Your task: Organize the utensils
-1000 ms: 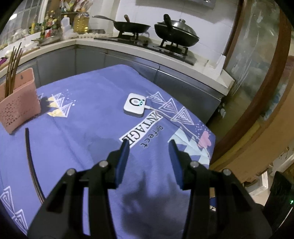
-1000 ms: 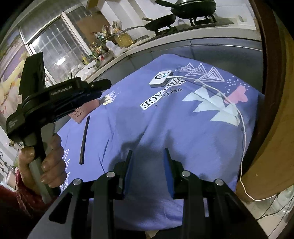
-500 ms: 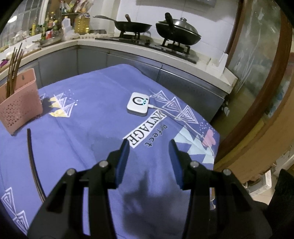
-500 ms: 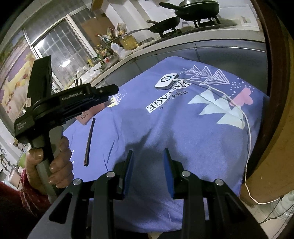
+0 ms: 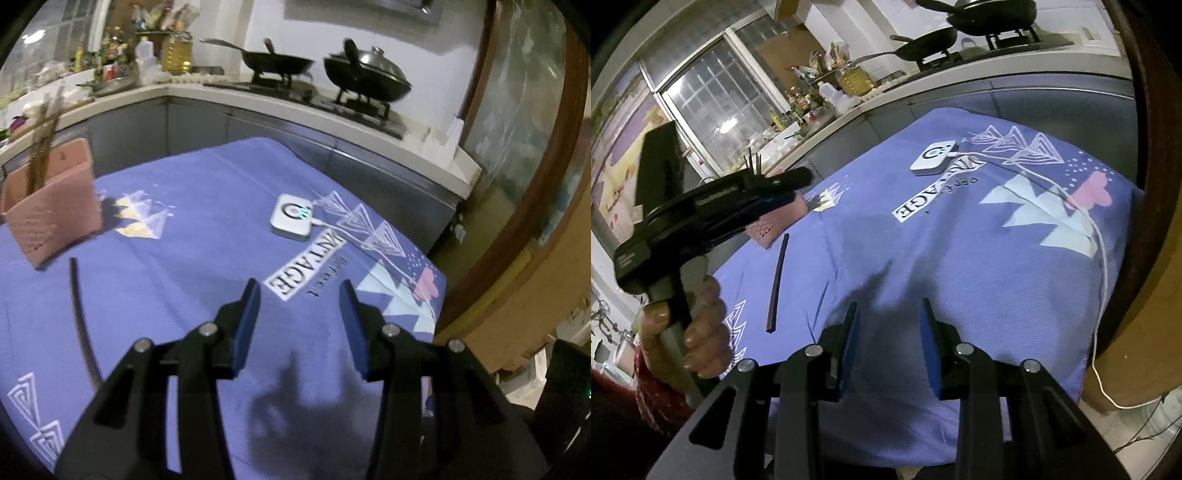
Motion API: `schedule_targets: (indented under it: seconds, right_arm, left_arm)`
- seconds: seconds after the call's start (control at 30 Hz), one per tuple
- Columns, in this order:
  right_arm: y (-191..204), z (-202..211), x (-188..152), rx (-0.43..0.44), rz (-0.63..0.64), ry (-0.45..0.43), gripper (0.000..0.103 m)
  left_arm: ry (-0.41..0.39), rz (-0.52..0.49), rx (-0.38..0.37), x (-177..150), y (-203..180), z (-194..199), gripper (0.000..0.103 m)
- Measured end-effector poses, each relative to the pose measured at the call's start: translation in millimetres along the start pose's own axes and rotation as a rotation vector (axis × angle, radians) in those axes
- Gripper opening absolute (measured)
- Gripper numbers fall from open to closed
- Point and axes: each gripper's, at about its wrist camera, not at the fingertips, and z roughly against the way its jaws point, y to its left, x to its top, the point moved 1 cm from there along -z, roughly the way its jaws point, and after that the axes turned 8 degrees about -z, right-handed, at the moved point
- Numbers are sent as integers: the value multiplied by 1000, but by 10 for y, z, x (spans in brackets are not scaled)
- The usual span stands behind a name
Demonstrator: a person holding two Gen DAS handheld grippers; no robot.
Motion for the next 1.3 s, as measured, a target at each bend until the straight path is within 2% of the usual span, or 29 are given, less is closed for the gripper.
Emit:
schedule_targets:
  seconds: [0.1,0.2,0.27,0.4,0.47,0.5,0.6,0.73,0.8,0.9,0.97,1.0,1.07,1.17,1.3]
  right_arm:
    - [171,-206,30,10,41,44,33]
    - [487,-501,40,16,126,105,33]
    - [679,-707,52,42,156,149,33]
    - [1058,-1169,115,85,177,236,27]
    - [1262,-1372,123,90,216,264,25]
    - [1402,-1501,119,87,253,280,24]
    - [1718,-1809,66,102,323,331,23]
    - [1979,-2218,-69,87,387,419,22]
    - [1965,-2359,-110,30,417,440,20]
    - [1793,-2382,4,38,366,432,17]
    - [1741,-2375,75,-21,392,391,17]
    - [1704,-2368,128,-19,381,382,17]
    - [1681,-2326,195,16,359,373,17]
    - [1657,-2225,267,37,397,310,17]
    - [1491,-2246,363,66,340,301,17]
  left_arm:
    - [-34,33,40,-46,290,254,42]
    - [-78,75,125,-178,750,607,42]
    - [-61,99,188,-306,1040,757,42]
    - [36,190,288,-709,1676,911,42]
    - [66,249,289,-865,1904,939,42]
    - [75,284,277,-948,2040,953,38]
    - [78,333,268,-1056,2224,961,37]
    - [94,356,224,-1105,2323,863,37]
    - [109,351,207,-1094,2314,767,37]
    - [138,337,183,-1057,2266,612,37]
    - [148,329,169,-1014,2217,502,37]
    - [151,323,166,-981,2187,441,37]
    - [160,307,170,-920,2126,321,37]
    - [174,289,184,-851,2047,161,37]
    - [218,277,234,-812,1955,-80,37]
